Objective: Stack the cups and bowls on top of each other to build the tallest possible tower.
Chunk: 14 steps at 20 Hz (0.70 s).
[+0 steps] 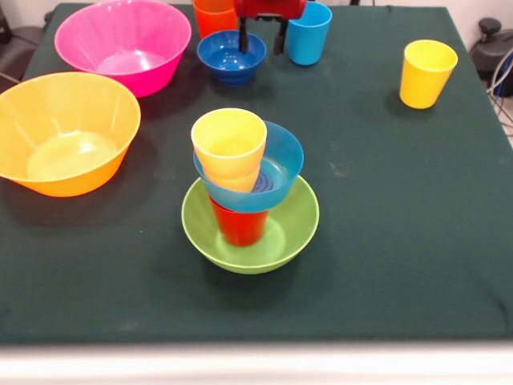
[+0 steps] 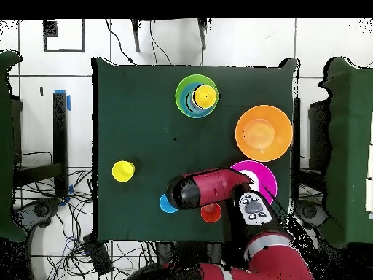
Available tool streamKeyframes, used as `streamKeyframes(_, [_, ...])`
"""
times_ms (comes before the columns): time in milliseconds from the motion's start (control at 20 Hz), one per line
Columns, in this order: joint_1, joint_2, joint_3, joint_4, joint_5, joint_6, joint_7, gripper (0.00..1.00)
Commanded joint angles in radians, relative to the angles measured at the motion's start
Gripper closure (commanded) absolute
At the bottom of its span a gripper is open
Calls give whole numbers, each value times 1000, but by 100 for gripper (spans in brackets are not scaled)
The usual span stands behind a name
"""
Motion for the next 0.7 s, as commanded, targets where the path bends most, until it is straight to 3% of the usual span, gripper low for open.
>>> streamKeyframes(50, [46, 85, -33, -46, -51, -100, 113, 0])
streamKeyframes(700, [90, 109, -99, -77, -38, -150, 92, 0])
